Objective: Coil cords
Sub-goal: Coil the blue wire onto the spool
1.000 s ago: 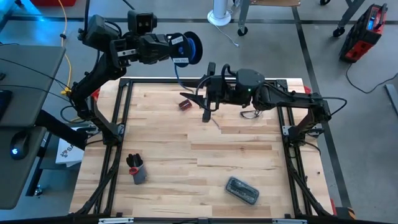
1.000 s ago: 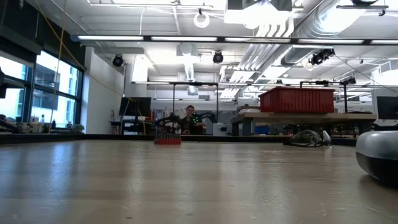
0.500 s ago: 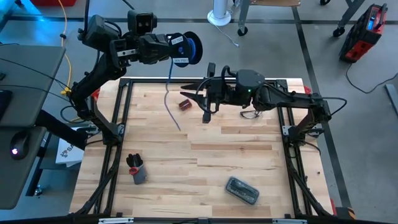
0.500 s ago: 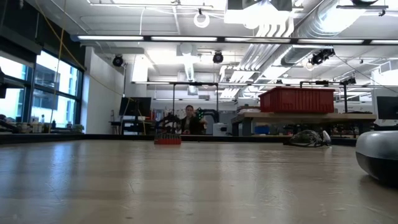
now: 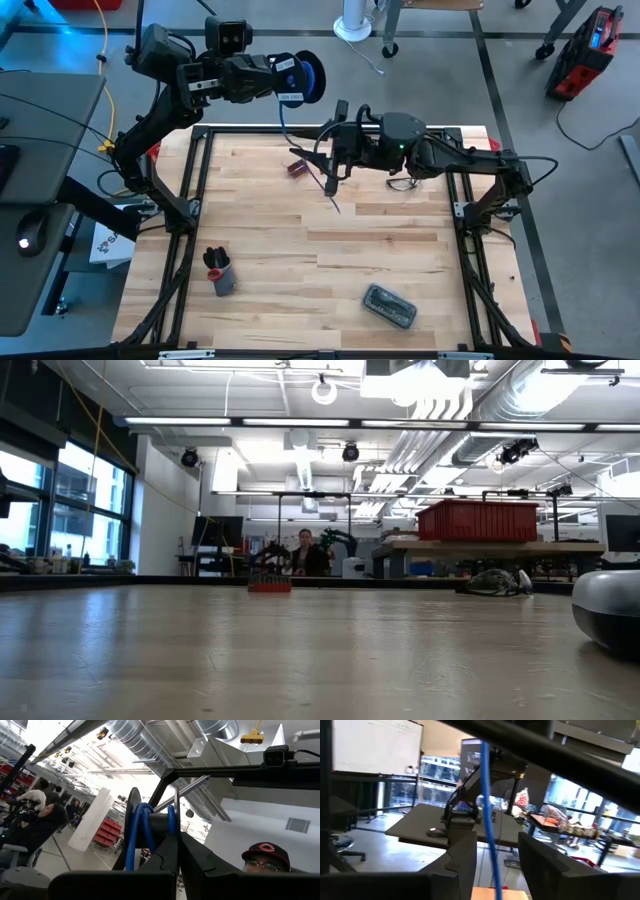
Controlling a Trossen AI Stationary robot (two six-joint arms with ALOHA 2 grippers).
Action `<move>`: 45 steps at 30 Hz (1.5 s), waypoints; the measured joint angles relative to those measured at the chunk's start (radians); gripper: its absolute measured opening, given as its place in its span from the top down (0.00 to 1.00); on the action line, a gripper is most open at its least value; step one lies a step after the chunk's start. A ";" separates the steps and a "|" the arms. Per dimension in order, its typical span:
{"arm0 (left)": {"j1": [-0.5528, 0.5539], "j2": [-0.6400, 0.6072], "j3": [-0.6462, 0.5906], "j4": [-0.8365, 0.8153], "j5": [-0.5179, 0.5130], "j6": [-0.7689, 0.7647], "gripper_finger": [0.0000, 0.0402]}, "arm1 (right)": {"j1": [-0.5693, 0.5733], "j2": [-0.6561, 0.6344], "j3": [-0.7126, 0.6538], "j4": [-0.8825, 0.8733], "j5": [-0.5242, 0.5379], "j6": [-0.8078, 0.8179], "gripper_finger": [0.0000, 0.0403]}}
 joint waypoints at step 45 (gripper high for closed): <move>-0.002 0.003 0.000 -0.003 -0.001 0.015 1.00 | 0.006 0.045 0.000 0.042 -0.015 -0.025 0.60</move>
